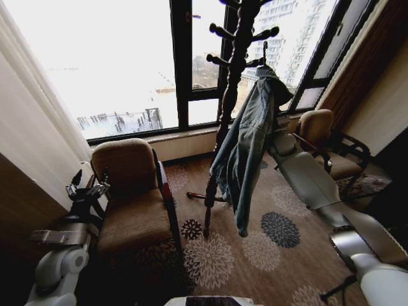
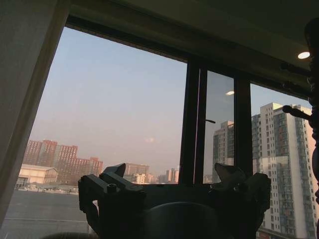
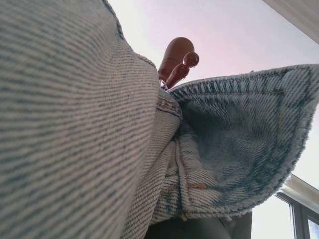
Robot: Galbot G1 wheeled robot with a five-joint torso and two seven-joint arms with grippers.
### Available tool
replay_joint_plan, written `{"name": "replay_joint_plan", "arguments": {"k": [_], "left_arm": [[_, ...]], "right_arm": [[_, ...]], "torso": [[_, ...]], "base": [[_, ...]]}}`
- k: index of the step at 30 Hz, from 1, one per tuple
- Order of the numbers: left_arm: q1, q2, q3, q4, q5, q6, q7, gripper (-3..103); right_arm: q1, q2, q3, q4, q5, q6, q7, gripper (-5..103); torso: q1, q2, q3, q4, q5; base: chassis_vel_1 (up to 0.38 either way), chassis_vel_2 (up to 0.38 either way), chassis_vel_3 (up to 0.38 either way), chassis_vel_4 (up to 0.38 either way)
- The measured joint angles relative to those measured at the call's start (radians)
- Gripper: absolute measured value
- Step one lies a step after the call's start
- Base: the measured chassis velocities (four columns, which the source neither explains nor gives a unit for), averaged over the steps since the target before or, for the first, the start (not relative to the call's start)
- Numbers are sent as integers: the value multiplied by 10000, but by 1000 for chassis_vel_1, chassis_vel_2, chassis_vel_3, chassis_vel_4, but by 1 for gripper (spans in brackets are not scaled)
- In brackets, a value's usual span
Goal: Pick up the clothes from the bed and hang them on the clothes hanger.
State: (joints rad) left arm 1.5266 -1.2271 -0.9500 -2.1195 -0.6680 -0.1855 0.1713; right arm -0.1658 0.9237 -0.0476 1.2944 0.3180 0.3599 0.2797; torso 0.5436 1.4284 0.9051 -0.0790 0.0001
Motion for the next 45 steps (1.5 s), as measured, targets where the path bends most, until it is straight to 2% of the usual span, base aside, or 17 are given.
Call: {"name": "replay_joint_plan", "arguments": {"k": [45], "left_arm": [[-127, 39, 20, 308, -27, -54, 109, 100]], "right_arm": [[425, 276, 216, -1554, -200, 285, -243, 17]], "torso": [[0, 0, 0, 1, -1]], "base": [[0, 0, 0, 0]]}}
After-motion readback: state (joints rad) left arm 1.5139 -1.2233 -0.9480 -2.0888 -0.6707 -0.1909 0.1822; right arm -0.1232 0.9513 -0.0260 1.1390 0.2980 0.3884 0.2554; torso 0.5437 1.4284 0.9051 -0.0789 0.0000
